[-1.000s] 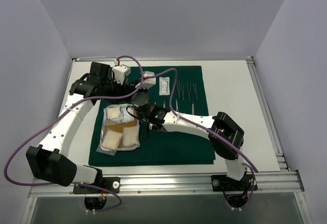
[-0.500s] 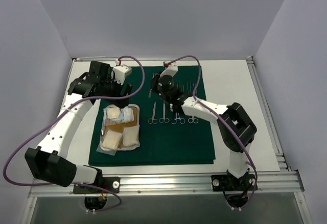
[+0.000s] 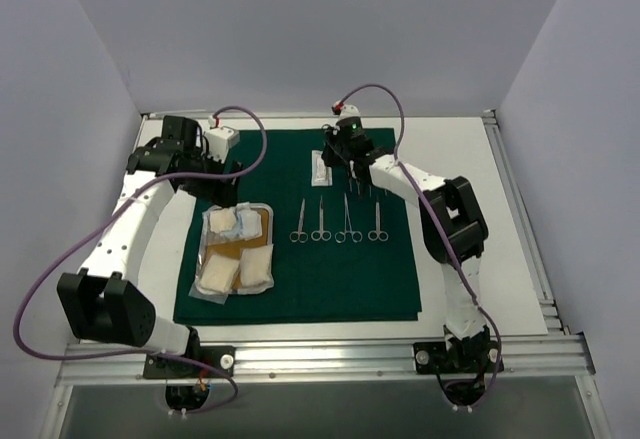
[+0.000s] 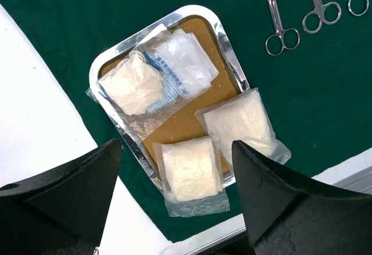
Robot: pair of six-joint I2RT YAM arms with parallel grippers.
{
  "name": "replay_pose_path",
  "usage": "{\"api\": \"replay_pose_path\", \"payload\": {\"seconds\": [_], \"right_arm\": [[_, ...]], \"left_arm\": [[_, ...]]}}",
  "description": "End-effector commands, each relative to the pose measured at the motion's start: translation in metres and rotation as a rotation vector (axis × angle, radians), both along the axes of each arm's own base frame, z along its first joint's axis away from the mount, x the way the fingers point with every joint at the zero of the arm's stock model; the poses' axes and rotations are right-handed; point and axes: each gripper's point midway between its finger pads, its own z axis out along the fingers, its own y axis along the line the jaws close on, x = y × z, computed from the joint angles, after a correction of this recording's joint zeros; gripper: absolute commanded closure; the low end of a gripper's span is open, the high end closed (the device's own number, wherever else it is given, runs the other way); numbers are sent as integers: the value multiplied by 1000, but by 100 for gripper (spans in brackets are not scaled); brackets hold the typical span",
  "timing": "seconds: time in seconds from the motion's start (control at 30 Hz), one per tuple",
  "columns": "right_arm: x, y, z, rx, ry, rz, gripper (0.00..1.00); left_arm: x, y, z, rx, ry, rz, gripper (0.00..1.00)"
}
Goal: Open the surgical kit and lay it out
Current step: Place the medical item in the surgical kit.
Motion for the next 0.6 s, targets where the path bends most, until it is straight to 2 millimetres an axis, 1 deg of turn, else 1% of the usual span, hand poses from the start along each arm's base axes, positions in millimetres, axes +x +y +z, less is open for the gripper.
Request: {"api": "replay_pose_path", "payload": {"seconds": [0.0,0.07,0.17,0.3,0.4,0.43,0.57], "right_arm": [[6,-14,-10,-49,51,48,100],[7,-22,-21,-70,66,51,100],[11,-29,-31,-57,82,50,100],[19,-34,-37,-41,85,48,100],[23,-39,-43,-30,90,41,100],[23,-38,-48,-26,100,47,100],[24,-35,-57,7,115,61,100]], "left_arm": [[5,0,-6,-19,13,-15,14],[8,2,-10,-21,26,-8,14],[12,2,-13,-33,37,-7,14],[18,2,-16,-46,47,3,14],[18,-2,-22,-64,69,-4,14],[17,-3,-25,-67,80,-7,14],[20,-2,-28,-60,84,-4,14]]}}
